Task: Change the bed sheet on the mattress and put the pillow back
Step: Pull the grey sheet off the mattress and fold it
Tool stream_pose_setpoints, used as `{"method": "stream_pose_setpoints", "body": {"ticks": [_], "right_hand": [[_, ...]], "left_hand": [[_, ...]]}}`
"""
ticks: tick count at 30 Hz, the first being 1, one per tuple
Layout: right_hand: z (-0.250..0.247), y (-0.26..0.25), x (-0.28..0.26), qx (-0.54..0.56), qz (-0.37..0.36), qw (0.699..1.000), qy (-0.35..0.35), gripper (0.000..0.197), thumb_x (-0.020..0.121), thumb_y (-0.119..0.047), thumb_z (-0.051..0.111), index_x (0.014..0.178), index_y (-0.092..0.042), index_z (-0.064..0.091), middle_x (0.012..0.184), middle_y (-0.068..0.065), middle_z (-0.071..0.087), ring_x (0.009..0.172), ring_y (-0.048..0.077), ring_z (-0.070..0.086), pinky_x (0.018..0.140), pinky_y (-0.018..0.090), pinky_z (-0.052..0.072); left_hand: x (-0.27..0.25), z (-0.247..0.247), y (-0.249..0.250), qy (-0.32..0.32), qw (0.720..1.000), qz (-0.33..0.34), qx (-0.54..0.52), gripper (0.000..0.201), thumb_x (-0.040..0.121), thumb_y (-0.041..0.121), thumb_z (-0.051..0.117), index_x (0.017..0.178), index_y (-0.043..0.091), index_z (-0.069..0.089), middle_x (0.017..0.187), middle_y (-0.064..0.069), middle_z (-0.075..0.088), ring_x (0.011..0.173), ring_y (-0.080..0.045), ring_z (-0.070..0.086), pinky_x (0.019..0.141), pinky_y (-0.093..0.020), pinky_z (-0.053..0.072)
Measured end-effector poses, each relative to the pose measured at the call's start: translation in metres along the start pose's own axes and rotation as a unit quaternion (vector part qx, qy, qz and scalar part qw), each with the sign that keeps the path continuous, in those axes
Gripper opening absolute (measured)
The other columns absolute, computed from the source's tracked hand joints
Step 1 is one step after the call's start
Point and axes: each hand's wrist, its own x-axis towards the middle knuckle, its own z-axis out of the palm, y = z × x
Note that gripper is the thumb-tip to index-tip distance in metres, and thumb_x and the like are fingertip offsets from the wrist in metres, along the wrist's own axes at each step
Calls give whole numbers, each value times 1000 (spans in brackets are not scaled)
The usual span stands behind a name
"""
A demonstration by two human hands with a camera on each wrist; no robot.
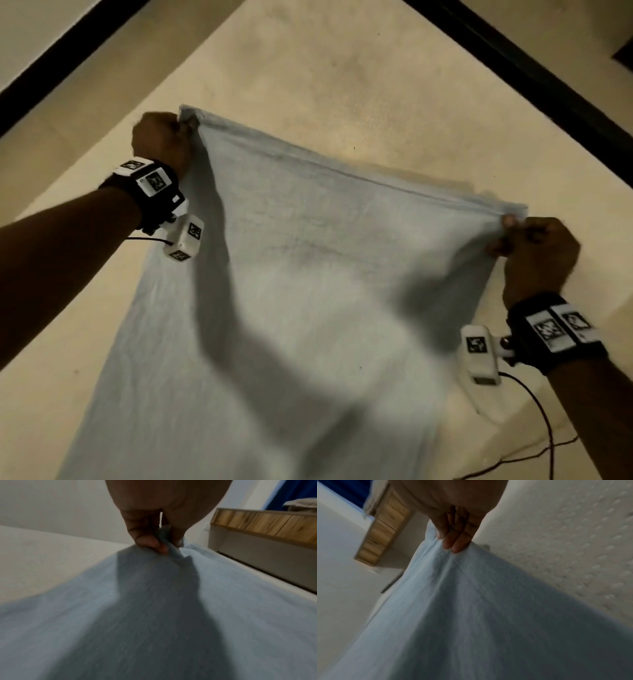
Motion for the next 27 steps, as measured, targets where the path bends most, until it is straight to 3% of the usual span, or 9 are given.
{"method": "stream_pose_setpoints", "body": {"ticks": [2,4,7,8,10,13,17,22,27], "right_hand": [[14,16,6,-49,40,998,3,23,88,-26,75,91,-7,62,62,8,65,41,3,59,61,50,60],[23,29,8,-53,58,997,15,27,86,-26,78,96,-8,60,75,16,66,43,4,61,60,55,58],[23,32,-4,-23,3,999,29,44,79,-19,80,111,-14,50,103,11,60,79,27,68,71,44,60],[23,30,-11,-71,-50,996,36,48,79,-19,77,116,-14,48,115,13,55,94,33,64,79,38,59],[29,22,-34,-195,-165,966,27,51,86,-19,69,130,-5,48,136,22,45,121,36,52,101,44,47],[63,-5,-101,-285,-226,929,-71,60,97,-25,59,150,-5,39,162,19,26,150,33,25,121,45,22],[136,-6,-162,-366,-299,845,-251,61,107,-35,28,160,-11,14,168,12,0,156,27,-3,124,51,12],[167,7,-158,-427,-275,820,-265,62,106,-35,16,160,-9,2,168,9,-7,155,24,-8,124,51,9],[148,6,-133,-441,-267,813,-269,77,103,-58,23,161,-12,2,169,6,-6,155,23,-9,124,53,4]], "left_hand": [[-1,17,-1,-19,999,-33,6,32,97,29,55,100,-1,68,101,-26,66,104,-44,61,80,-41,45],[-13,29,3,-14,999,-39,11,43,98,29,56,132,2,57,134,-22,57,118,-41,57,97,-43,45],[-60,37,18,-25,993,117,7,62,97,31,60,148,3,37,157,-27,26,116,-49,57,97,-51,49],[-81,37,25,-32,981,188,22,65,99,36,58,151,3,35,159,-29,21,127,-51,51,104,-54,46],[-127,43,39,-72,951,296,62,71,103,52,45,157,9,28,165,-25,14,149,-45,23,117,-57,31],[-185,68,54,-152,905,378,119,73,103,62,32,162,22,14,168,-18,-2,155,-39,-1,118,-65,18],[-212,98,63,-155,894,391,156,67,104,52,18,163,21,6,168,-19,-8,155,-39,-9,114,-73,7],[-205,111,57,-157,891,383,189,72,101,44,30,162,20,0,168,-17,-12,155,-36,-11,115,-72,6],[-192,108,60,-176,892,379,172,78,100,64,27,162,26,-2,169,-10,-12,156,-29,-9,117,-69,4]]}}
